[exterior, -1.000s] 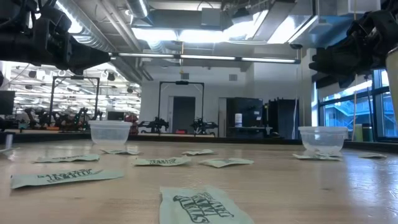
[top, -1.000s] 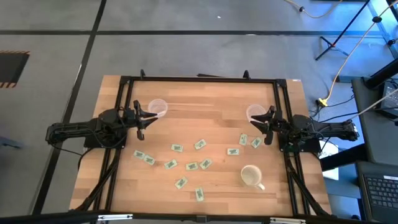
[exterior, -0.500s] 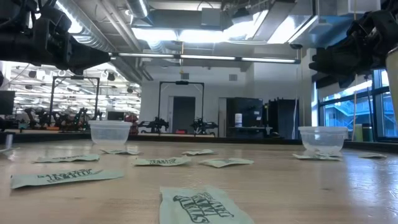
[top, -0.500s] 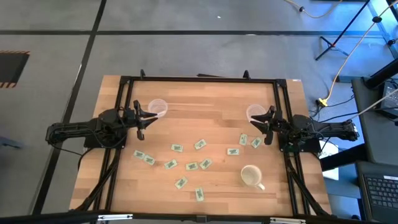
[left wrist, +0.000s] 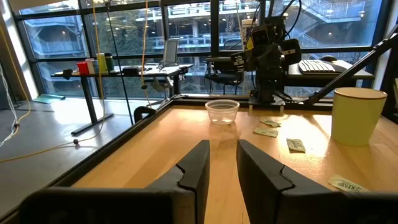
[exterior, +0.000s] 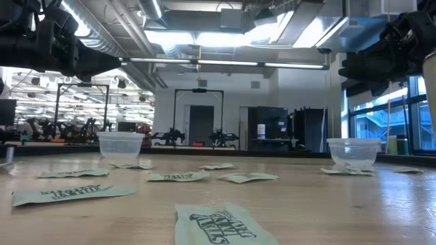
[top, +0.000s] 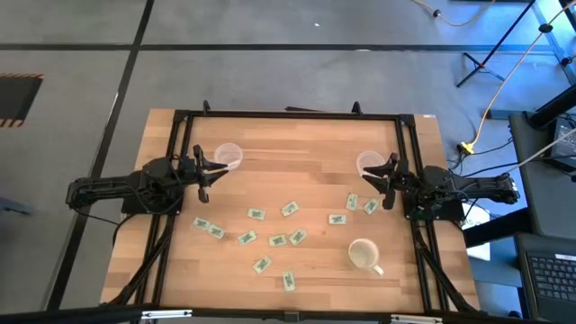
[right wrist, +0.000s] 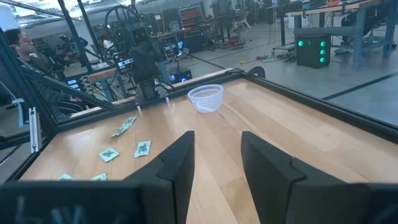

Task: Pick and place Stevia / Truvia into bins

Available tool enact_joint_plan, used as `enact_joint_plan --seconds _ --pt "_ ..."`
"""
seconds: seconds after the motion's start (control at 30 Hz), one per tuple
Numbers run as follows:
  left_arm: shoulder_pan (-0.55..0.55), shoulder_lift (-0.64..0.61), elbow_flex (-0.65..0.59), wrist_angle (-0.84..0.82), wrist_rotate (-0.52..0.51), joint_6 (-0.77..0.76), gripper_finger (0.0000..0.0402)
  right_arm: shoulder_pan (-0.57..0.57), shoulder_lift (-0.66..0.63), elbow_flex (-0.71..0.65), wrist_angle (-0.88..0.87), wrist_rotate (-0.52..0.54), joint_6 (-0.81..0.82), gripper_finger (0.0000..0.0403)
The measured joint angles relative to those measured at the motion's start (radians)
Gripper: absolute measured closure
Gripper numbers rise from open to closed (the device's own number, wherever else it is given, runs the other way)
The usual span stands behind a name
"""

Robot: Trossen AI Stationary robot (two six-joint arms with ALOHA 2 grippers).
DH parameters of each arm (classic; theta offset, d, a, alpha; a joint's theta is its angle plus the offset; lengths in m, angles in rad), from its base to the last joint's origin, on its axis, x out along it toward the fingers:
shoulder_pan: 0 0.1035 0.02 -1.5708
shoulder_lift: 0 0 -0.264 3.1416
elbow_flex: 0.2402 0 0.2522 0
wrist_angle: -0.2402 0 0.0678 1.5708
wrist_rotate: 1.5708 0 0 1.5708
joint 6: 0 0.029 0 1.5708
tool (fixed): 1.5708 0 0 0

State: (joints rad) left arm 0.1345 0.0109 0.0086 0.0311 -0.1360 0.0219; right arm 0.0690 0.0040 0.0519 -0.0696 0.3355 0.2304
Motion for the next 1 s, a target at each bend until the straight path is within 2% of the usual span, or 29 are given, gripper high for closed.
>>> enact_joint_plan --seconds 0.73,0.9,1.0 --pt "0.000 0.000 0.000 0.000 0.000 0.000 0.0327 0.000 0.000 0.000 0.000 0.000 -0.002 0.0268" --pt "0.000 0.000 0.000 0.000 0.000 0.000 0.0327 0.000 0.000 0.000 0.000 0.003 -0.129 0.0268" --pt "0.000 0.000 0.000 0.000 0.000 0.000 0.0327 0.000 0.000 0.000 0.000 0.003 -0.130 0.0268"
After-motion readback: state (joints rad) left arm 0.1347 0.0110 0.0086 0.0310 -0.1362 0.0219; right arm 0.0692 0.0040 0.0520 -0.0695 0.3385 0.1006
